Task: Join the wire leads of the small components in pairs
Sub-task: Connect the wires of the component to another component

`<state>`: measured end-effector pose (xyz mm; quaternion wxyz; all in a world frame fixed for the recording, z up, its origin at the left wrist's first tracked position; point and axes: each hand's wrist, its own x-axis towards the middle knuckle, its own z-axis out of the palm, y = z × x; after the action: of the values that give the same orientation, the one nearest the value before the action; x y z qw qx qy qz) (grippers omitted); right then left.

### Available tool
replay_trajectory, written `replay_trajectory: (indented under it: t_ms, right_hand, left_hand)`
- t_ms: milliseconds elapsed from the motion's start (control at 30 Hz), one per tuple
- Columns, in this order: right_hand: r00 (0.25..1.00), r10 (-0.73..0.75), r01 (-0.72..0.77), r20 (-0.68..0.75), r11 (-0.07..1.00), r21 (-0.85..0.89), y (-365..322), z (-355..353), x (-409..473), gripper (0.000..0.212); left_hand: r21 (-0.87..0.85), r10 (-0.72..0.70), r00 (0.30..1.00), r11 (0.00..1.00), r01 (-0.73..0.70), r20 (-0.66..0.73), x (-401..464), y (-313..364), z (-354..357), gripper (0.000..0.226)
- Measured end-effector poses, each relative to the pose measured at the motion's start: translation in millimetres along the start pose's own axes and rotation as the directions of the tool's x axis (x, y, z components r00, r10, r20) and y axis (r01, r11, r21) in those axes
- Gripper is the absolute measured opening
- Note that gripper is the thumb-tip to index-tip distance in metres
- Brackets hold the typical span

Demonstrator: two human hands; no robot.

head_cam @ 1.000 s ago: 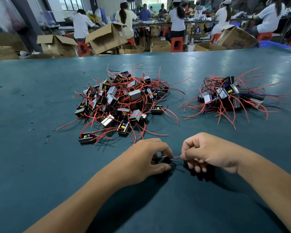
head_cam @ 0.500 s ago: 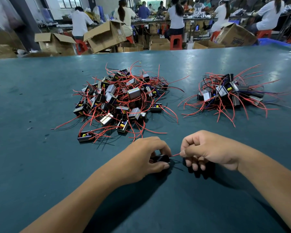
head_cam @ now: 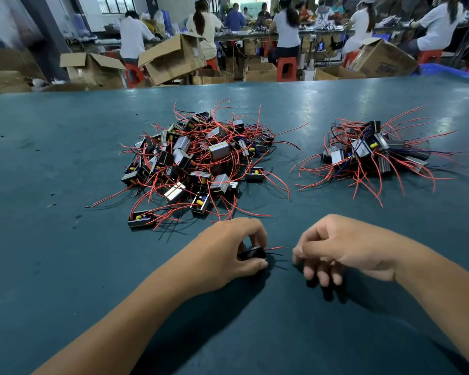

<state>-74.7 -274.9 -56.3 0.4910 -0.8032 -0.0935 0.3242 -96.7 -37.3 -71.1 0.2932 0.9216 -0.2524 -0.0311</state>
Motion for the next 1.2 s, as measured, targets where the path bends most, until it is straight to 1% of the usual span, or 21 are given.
replay_trajectory:
  t_ms: [167, 267, 433, 533, 667, 867, 1200]
  right_hand:
    - [1.0, 0.007, -0.006, -0.016, 0.996, 0.091, -1.2, 12.2, 2.2, 0.015]
    - [0.999, -0.001, 0.006, -0.047, 0.994, 0.11, -1.1, 20.1, 3.9, 0.01]
    - [0.997, -0.002, 0.013, -0.079, 0.989, 0.148, -2.6, 22.1, 4.1, 0.011]
    - [0.996, 0.0, 0.012, -0.085, 0.99, 0.138, -2.9, 24.0, 4.7, 0.014]
    - [0.994, -0.001, 0.014, -0.113, 0.993, 0.114, -3.0, 25.9, 6.0, 0.014]
    - [0.992, 0.009, 0.005, -0.123, 0.994, 0.111, -3.9, 24.7, 6.6, 0.015]
    - [0.997, 0.029, -0.018, -0.073, 0.989, 0.148, -6.0, 21.0, 3.5, 0.012]
  left_hand:
    - [0.019, 0.012, 1.0, 1.0, -0.012, -0.001, -0.5, 1.3, 0.1, 0.021]
    - [0.03, 0.027, 1.0, 0.999, -0.027, -0.01, -0.7, 0.3, 0.5, 0.021]
    - [0.027, 0.067, 0.996, 0.998, -0.065, -0.064, 1.5, 1.9, 5.3, 0.015]
    - [0.012, 0.07, 0.994, 0.998, -0.069, -0.084, 3.9, 3.5, 10.5, 0.01]
    - [0.013, 0.061, 0.992, 0.998, -0.06, -0.114, 4.9, 4.0, 14.7, 0.011]
    - [0.027, 0.027, 0.996, 0.999, -0.025, -0.082, 7.2, 5.3, 16.3, 0.013]
    - [0.006, 0.033, 0.997, 0.999, -0.033, -0.067, 4.3, 4.7, 13.1, 0.014]
